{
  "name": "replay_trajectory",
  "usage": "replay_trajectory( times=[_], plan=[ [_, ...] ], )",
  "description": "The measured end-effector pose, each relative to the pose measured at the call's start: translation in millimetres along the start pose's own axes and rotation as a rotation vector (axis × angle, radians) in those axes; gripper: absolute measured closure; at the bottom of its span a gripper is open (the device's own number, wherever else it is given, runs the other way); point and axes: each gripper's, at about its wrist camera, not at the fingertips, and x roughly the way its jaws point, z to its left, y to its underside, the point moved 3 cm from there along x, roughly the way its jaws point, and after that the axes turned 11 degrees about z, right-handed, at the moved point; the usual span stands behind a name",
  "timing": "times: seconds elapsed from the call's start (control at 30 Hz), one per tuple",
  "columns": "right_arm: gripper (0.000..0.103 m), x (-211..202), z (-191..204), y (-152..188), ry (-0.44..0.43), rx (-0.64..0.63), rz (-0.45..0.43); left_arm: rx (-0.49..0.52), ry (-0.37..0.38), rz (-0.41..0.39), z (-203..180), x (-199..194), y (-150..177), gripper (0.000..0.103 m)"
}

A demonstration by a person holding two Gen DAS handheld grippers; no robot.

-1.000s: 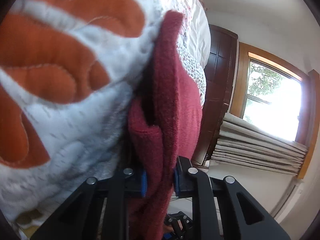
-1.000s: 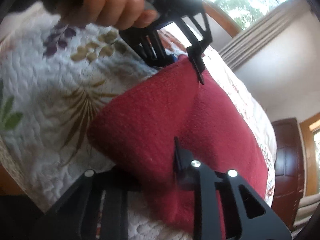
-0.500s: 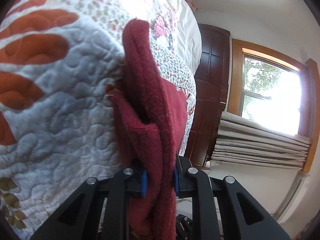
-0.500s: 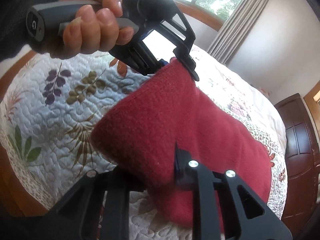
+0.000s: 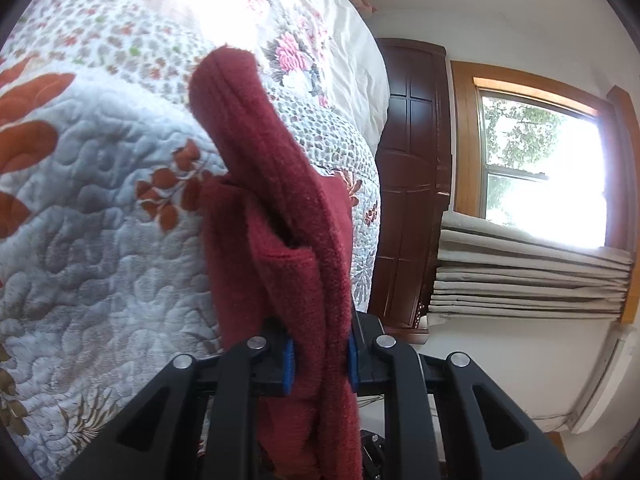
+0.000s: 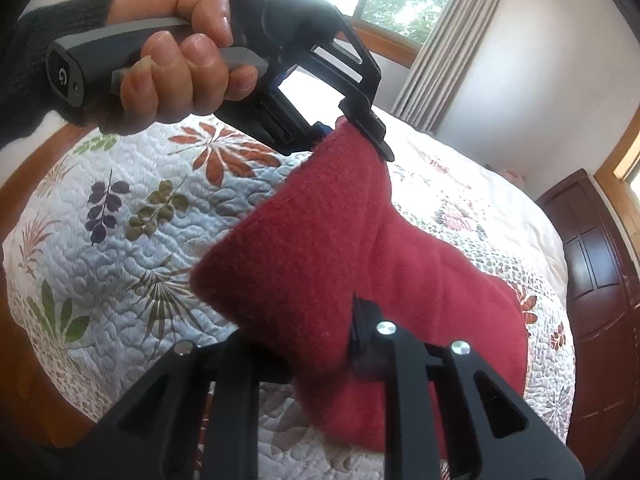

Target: Fold small clothes

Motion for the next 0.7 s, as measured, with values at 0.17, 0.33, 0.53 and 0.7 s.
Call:
replay_trajectory(
  times=[0.17,0.33,0.53,0.7],
  plan=[
    [0.086,-11.4,-16.8,3.2,0.005,0.041,-0.018,0.028,-0.018,0.01,-21.9,7.8,-2.1,0.084],
    [0.086,-21.5,-35.2,7.5,0.012,0.08,-0.036,0.055,-0.044,0.021,-48.8,22.0,-6.2,0.084],
    [0.086,-30.7,-60.2,18.6,0.016,0.144,-0.058,0.088,-0.08,0.047,-76.6,43.5,-10.7,0.084],
    [0.086,-34.9,-84.5,31.6,0.008,0.203,-0.073,0.111,-0.109,0.076,-99.1,70.2,-15.4,0.084]
  ],
)
